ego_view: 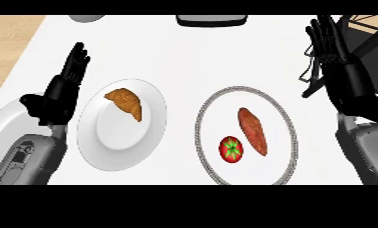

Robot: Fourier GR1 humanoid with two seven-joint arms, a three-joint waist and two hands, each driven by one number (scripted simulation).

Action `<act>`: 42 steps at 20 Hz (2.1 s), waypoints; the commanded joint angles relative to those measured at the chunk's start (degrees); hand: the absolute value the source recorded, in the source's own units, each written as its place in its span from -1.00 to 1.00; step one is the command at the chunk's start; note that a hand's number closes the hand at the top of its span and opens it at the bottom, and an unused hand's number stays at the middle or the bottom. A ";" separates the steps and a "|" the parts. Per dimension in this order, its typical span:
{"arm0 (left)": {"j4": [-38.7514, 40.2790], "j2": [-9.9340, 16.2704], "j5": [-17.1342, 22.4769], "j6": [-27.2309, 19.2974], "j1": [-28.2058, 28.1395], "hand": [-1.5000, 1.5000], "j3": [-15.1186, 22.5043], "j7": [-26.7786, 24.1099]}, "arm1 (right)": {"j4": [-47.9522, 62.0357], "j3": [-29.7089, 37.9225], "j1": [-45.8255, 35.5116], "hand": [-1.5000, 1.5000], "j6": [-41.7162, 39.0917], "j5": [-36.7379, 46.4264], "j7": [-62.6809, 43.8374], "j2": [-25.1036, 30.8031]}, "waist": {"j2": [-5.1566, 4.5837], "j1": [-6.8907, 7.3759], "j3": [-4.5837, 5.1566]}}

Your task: Pick the sweet potato from the placemat and place it in the tiered shelf

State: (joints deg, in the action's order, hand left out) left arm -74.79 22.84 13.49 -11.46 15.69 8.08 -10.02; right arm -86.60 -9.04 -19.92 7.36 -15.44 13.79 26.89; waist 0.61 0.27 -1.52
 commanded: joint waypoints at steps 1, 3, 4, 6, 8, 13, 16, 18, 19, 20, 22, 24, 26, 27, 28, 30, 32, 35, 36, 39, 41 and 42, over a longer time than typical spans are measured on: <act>-4.40 1.16 -1.25 -0.89 -2.52 0.00 0.16 4.32 | 2.01 -2.60 -1.16 1.00 1.88 3.36 -0.39 -4.09 | -0.52 0.52 1.49; -3.27 3.76 0.72 0.34 -5.20 0.00 -1.52 8.51 | 0.74 -7.31 1.40 1.00 4.36 5.60 -2.09 -7.55 | -0.43 0.80 1.49; -1.70 4.86 1.89 2.14 -6.61 0.00 -2.37 8.10 | 4.55 -9.85 -0.16 1.00 6.06 7.84 -2.45 -10.13 | -0.67 1.85 1.51; 0.00 6.26 2.47 2.54 -9.09 0.00 -3.10 10.24 | 4.97 -14.53 -2.45 1.00 9.41 10.42 -8.36 -14.48 | -0.69 2.83 1.60; 1.49 4.25 2.77 2.07 -10.48 0.00 -2.09 9.96 | 11.95 -5.25 4.42 1.00 22.53 20.26 -11.80 -2.69 | -0.76 -0.87 2.24; -1.97 6.21 5.05 5.36 -16.20 0.00 -3.76 9.44 | 7.19 -20.95 10.61 -1.00 36.13 33.05 -15.60 -18.97 | -0.15 0.55 1.62; -3.69 6.20 4.75 4.92 -17.03 0.00 -4.32 10.84 | 4.94 -26.73 11.25 -1.00 38.86 42.09 -24.83 -21.17 | -0.23 -0.02 1.61; -3.48 5.09 4.62 3.88 -14.84 0.00 -3.91 12.48 | 4.00 -28.37 9.91 -1.00 39.10 50.69 -35.51 -19.95 | -0.11 -0.59 1.73; -4.43 7.09 5.29 5.71 -17.95 0.00 -4.98 10.92 | 2.67 -26.76 10.48 -1.00 37.74 53.38 -39.08 -16.62 | 0.19 -0.56 1.80; -2.39 6.04 5.01 5.43 -16.26 0.00 -4.70 10.67 | 2.92 -27.18 10.38 -1.00 35.12 56.23 -41.94 -15.09 | 0.12 -1.34 1.89; -3.55 5.00 4.02 3.25 -16.03 0.00 -3.82 12.16 | 1.87 -26.16 9.82 -1.00 29.95 60.54 -48.12 -11.88 | 0.34 -1.97 1.94; -4.25 6.01 4.25 3.95 -17.31 0.00 -4.52 11.53 | 0.39 -27.46 9.37 -1.00 24.63 65.45 -55.58 -12.04 | 0.52 -1.58 1.99; -2.97 5.74 3.79 3.89 -16.93 0.00 -4.52 10.86 | -1.03 -27.76 6.82 -1.00 16.18 67.67 -61.77 -10.72 | 0.34 -1.65 2.04; -4.13 4.93 3.20 2.82 -17.24 0.00 -3.82 11.17 | -1.70 -28.11 7.15 -1.00 11.90 67.23 -64.22 -9.71 | 0.28 -1.42 1.93; -3.12 4.59 4.06 3.45 -15.93 0.00 -3.93 12.39 | -4.35 -29.55 7.81 -1.00 7.82 66.92 -66.08 -8.92 | 0.13 -1.96 1.89; -5.39 6.36 4.65 4.98 -16.44 0.00 -4.40 12.77 | -2.63 -31.48 3.59 -1.00 -1.50 65.93 -70.76 -10.98 | 0.01 0.19 1.88; -3.65 5.13 4.25 4.46 -16.76 0.00 -4.46 11.07 | -4.80 -32.39 3.24 -1.00 -10.29 63.18 -73.54 -8.95 | -0.15 -0.24 1.93; -4.19 5.99 4.37 5.99 -17.88 0.00 -4.67 10.65 | -7.60 -31.46 -0.41 -1.00 -21.16 59.93 -78.94 -9.29 | -0.26 0.10 1.74; -5.87 6.20 4.93 5.24 -17.41 0.00 -5.42 12.62 | -9.28 -31.71 -0.34 -1.00 -22.87 60.31 -81.26 -10.08 | -0.25 -0.05 1.64; -2.20 5.86 3.99 5.25 -13.46 0.00 -5.52 13.45 | -9.27 -30.57 -2.79 -1.00 -29.42 59.25 -82.56 -9.09 | -0.48 -0.75 1.64; -3.61 6.30 3.99 5.89 -16.11 0.00 -5.76 12.99 | -8.86 -30.58 -3.57 -1.00 -32.18 58.75 -85.71 -12.03 | -0.41 -0.21 1.61; -7.01 5.28 3.87 4.59 -17.44 0.00 -5.24 13.53 | -6.75 -28.26 -3.23 -1.00 -32.09 57.31 -82.03 -9.52 | -0.42 0.13 1.55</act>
State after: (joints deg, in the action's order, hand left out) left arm -79.01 28.63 17.56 -6.15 -0.59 2.77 2.34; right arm -93.57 -39.06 -21.47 -14.42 43.84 -61.16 17.05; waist 0.24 0.12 0.14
